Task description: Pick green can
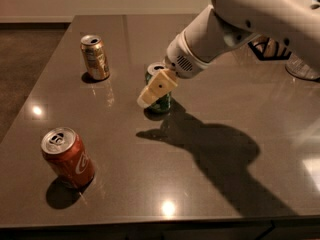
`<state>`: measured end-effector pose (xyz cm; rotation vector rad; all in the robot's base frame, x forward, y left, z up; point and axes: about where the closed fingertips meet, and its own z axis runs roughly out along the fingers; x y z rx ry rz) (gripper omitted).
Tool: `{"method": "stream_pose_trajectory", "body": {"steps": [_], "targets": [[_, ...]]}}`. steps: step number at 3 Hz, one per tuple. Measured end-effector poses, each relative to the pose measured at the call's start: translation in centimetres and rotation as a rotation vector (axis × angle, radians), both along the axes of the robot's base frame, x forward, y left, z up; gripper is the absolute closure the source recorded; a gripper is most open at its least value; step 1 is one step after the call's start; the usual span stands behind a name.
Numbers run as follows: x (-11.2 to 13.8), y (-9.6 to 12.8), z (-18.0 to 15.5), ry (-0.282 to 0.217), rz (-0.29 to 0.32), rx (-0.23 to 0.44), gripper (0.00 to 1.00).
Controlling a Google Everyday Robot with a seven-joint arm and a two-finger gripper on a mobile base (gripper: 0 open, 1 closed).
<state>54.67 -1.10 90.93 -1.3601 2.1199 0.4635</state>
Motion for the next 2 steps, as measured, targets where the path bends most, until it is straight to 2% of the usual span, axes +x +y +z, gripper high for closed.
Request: {"method": "stream_pose_trajectory", "body": {"steps": [2], "targets": [[0.4,0.5,1.3,0.001,0.012,0.036,0.64]]}}
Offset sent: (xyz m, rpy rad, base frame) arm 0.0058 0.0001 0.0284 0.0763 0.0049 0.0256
